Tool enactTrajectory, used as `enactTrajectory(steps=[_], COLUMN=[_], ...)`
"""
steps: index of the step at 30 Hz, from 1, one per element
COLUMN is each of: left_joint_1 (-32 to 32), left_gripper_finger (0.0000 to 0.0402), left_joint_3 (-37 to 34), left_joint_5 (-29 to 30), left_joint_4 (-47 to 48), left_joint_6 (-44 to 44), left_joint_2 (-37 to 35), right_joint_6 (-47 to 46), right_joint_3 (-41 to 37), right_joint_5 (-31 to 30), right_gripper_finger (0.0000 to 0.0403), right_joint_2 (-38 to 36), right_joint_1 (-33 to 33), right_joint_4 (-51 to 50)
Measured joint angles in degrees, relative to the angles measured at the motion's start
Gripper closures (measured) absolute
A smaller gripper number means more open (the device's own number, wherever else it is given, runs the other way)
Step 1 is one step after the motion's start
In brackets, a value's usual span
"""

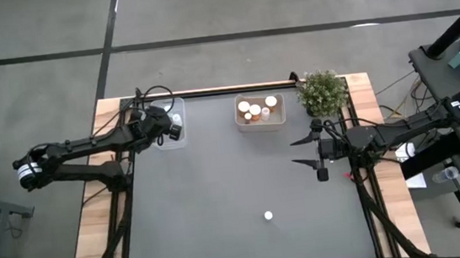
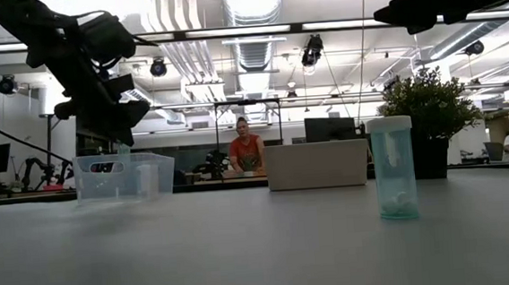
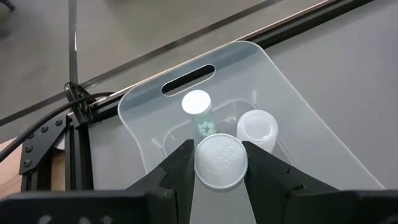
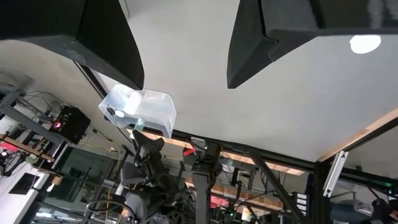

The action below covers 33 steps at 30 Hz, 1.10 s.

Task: Pick and place medicine bottles into bin by pill shape (circle, oval)
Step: Put the top blue tablet bottle into the transparent bin

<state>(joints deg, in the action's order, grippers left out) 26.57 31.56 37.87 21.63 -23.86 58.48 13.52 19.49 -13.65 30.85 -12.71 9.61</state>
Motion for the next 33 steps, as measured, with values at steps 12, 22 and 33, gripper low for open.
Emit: enactTrajectory(steps=[12,22,33], left_joint_1=[0.1,0.1,0.1], left_gripper_finger=[0.0301,0.0301,0.0301], left_joint_3=[-0.1,-0.1,-0.1], left_joint_5=[0.9,1.1,2.1], left_joint_4=[-1.2,-3.4,-3.5], left_joint_6=[-2.8,-2.9,-6.9], left_joint_2=[6.3,9.8,10.8], right_joint_6=[0.0,0.0,0.0], right_joint_3=[0.0,0.0,0.0], right_joint_5=[0.0,0.0,0.0], right_gripper_finger=[0.0179,0.0179,0.0179], right_joint_2=[0.0,0.0,0.0], right_joint_1=[0.0,0.0,0.0], right_joint_4=[0.0,0.0,0.0])
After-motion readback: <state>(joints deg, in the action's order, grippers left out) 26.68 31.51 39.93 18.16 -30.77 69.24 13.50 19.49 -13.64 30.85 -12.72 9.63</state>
